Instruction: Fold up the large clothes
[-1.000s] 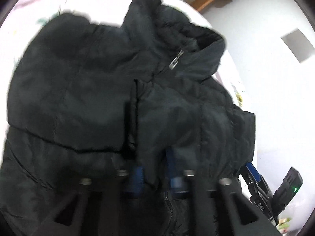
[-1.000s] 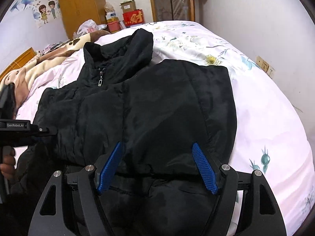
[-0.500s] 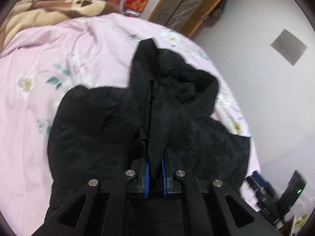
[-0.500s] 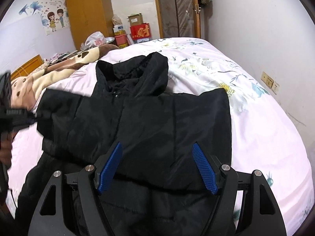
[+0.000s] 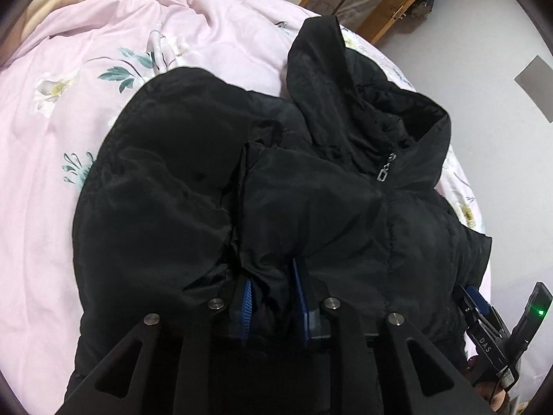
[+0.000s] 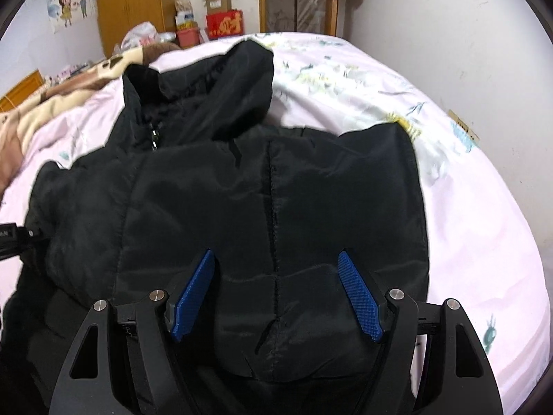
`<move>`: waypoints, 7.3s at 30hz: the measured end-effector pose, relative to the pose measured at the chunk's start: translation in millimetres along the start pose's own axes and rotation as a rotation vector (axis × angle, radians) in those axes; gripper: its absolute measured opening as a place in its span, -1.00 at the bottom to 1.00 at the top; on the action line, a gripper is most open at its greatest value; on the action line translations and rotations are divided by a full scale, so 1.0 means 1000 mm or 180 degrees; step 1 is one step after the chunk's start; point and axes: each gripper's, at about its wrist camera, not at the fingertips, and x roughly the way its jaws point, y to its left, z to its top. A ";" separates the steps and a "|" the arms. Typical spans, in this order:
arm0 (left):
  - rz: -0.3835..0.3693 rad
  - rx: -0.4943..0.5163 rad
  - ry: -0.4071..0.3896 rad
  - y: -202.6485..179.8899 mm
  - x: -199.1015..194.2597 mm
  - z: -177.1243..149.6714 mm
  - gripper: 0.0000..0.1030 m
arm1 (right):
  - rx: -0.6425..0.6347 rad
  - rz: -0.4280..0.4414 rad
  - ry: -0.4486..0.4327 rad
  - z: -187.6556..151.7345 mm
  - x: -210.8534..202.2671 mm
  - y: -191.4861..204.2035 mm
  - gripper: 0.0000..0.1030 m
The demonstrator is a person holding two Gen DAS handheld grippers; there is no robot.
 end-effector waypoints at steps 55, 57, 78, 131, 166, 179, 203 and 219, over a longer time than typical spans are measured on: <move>0.0396 0.0285 -0.0036 -0.049 0.103 0.271 0.50 | 0.0616 0.0529 0.0733 0.202 0.153 -0.035 -0.37; 0.0527 0.0408 0.0018 -0.050 0.107 0.268 -0.04 | 0.0481 0.0501 0.0742 0.198 0.154 -0.031 -0.56; 0.0219 0.0652 -0.0604 -0.045 -0.011 0.187 -0.93 | -0.0626 -0.0213 -0.0532 0.147 0.011 0.010 -0.79; 0.0083 0.0994 -0.0101 -0.080 -0.011 0.014 0.31 | -0.0387 0.0745 -0.0136 0.036 -0.031 0.080 -0.09; -0.0007 0.1071 -0.0300 -0.061 -0.042 0.007 0.38 | -0.0362 0.0506 -0.0160 0.015 -0.051 0.054 0.01; 0.0496 0.1088 -0.0424 -0.038 0.018 0.038 0.45 | -0.0212 0.0158 -0.0014 0.046 0.028 0.022 0.07; 0.0155 0.0698 -0.0365 -0.005 -0.097 -0.009 0.51 | 0.0186 0.0360 -0.0366 0.018 -0.098 0.004 0.14; 0.0249 0.0672 -0.0543 0.022 -0.218 -0.132 0.51 | 0.0251 0.0136 -0.0574 -0.074 -0.232 0.004 0.15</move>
